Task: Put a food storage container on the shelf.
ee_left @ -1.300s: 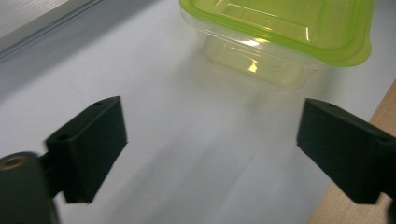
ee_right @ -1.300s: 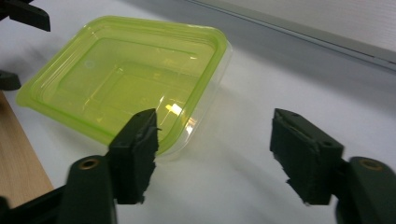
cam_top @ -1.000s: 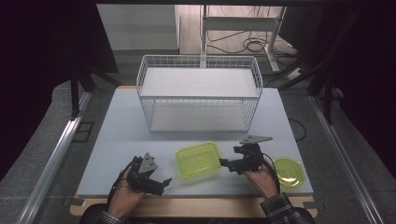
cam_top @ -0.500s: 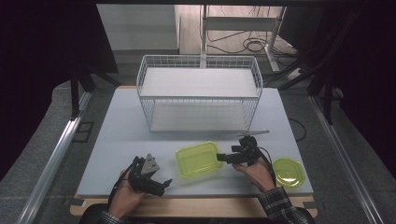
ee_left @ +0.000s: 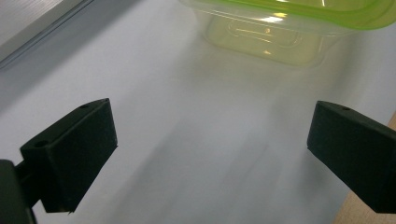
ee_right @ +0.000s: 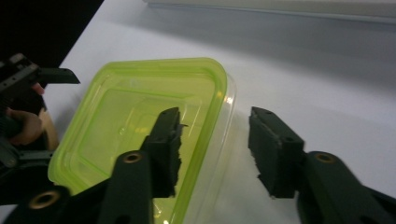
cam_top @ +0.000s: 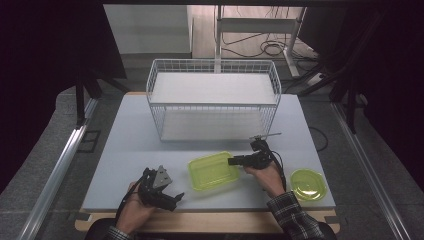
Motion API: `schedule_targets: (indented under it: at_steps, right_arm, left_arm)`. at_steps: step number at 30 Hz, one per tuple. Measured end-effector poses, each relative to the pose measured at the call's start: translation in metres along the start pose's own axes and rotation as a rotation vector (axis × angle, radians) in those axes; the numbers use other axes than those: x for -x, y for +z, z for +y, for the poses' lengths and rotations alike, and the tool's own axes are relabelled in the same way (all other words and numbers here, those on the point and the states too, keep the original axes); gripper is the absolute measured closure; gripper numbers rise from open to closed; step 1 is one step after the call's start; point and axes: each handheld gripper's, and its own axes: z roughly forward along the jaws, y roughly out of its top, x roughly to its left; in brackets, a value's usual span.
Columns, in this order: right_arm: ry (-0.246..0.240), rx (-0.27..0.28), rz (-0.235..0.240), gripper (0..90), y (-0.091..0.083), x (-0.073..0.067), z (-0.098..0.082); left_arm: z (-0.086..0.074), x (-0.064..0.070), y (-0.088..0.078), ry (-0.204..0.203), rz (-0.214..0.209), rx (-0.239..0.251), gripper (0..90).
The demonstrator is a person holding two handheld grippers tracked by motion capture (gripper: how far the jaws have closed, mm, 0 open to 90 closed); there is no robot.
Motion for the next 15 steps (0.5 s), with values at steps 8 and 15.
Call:
schedule_targets:
  at_steps: [8, 15]
  right_arm:
    - [0.108, -0.022, 0.077, 76.1, -0.0002, 0.0063, 0.0008]
    - [0.149, -0.03, 0.133, 80.3, -0.0027, 0.0046, 0.0006]
  left_arm:
    - [0.0002, 0.0005, -0.0012, 0.009, 0.011, 0.003, 1.8]
    - [0.0002, 0.0, -0.0016, 0.008, 0.017, 0.006, 2.0]
